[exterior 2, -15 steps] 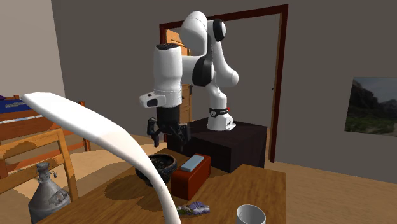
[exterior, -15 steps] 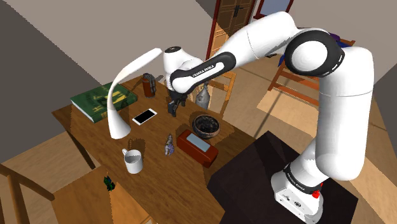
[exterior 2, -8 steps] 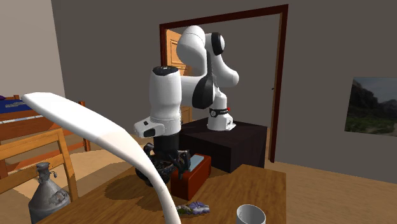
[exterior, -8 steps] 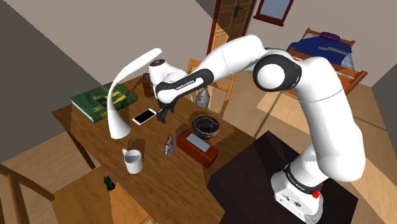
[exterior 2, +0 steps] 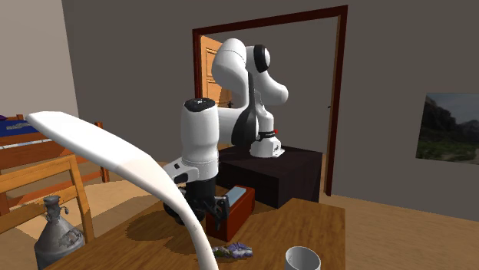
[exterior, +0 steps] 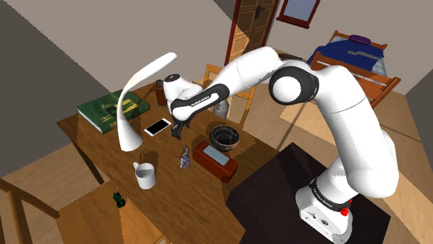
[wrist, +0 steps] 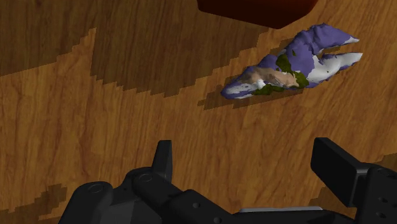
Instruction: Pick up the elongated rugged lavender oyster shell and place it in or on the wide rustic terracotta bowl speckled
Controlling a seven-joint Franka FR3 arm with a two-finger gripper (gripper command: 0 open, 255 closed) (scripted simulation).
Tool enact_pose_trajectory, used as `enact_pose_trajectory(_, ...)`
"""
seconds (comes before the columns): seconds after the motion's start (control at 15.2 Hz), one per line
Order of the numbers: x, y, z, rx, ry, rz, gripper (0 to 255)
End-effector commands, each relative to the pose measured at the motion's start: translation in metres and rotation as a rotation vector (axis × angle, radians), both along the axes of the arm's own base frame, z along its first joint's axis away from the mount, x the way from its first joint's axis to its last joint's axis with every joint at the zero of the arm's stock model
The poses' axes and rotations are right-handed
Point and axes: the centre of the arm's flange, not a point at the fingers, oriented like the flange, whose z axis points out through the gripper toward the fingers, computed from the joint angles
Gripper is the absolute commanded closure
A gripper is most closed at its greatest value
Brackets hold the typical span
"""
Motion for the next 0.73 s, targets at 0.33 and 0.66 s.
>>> enact_pose_trajectory(0.33,-0.0001,0.0003,-0.0037,0.000,-0.001,0.000,0)
enact_pose_trajectory(0.66,-0.0001,0.0003,-0.0037,0.000,-0.001,0.000,255)
